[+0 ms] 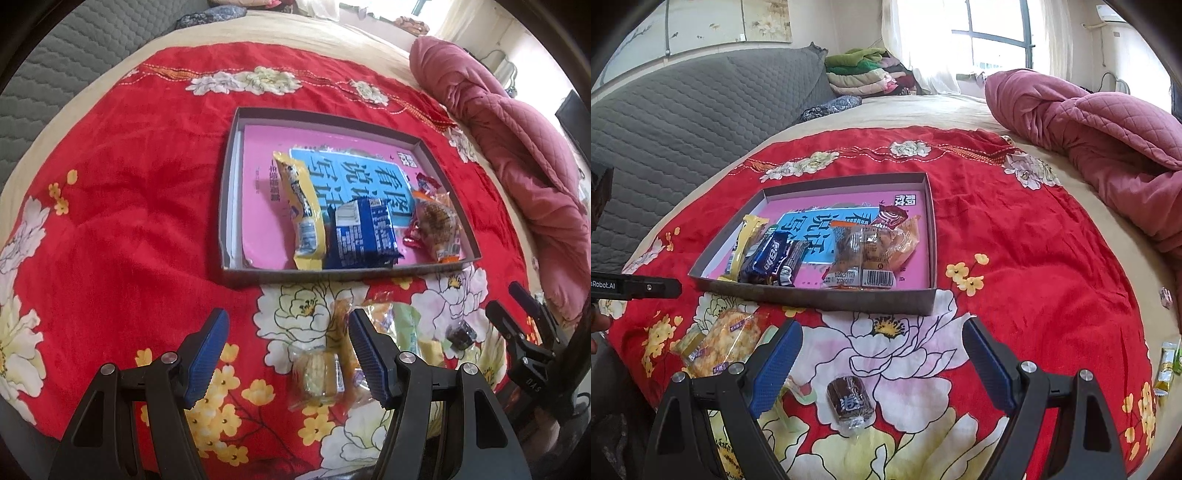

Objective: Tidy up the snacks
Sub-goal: 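Move both open grippers back toward the snacks lying beside the tray, then grasp the clear cookie bag with the left gripper while the right grasps the brown cake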

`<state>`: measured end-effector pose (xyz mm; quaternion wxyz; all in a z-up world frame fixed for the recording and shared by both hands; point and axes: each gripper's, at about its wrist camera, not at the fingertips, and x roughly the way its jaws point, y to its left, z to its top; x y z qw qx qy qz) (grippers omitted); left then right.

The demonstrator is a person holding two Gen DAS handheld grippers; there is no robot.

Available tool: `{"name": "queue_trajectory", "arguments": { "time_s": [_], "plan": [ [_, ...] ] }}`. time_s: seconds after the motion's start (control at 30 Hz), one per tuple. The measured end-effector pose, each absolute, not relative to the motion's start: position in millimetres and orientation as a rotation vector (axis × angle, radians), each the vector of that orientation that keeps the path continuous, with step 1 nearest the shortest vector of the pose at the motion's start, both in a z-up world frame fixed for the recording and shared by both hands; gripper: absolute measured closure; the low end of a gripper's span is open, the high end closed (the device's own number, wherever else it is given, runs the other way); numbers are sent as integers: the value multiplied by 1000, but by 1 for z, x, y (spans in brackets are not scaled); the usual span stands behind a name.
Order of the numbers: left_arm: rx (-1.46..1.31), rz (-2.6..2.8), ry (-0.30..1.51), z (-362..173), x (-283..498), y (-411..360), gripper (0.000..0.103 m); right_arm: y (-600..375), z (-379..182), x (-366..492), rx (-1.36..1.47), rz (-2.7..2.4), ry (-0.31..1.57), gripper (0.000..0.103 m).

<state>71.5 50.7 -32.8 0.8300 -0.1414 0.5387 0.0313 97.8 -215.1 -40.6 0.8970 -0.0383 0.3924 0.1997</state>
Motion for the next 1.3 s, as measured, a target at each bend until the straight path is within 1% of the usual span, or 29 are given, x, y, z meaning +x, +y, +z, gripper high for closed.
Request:
{"name": "queue_trajectory", "arguments": {
  "time_s": [0.27, 0.9, 1.0, 1.07, 1.13, 1.27, 1.3],
  "plan": [
    [-296, 72, 1185, -44, 65, 51, 34, -213, -43, 94, -97, 422, 833, 15],
    [-343, 39, 1286, -70, 49, 49, 34, -206, -73, 89, -162, 443, 984, 15],
    [-354, 29, 1293, -73, 49, 48, 34, -205, -75, 88, -170, 444, 993, 24],
    [-353, 23, 1295, -74, 49, 47, 34, -205, -77, 88, -171, 451, 1001, 32],
    [-354, 18, 1298, -75, 50, 45, 34, -204, -78, 88, -173, 458, 1007, 36],
    [-360, 13, 1299, -79, 52, 42, 34, -202, -81, 87, -178, 473, 1014, 49],
    [-360, 12, 1301, -81, 53, 40, 34, -202, -81, 87, -180, 473, 1012, 51]
  ]
}}
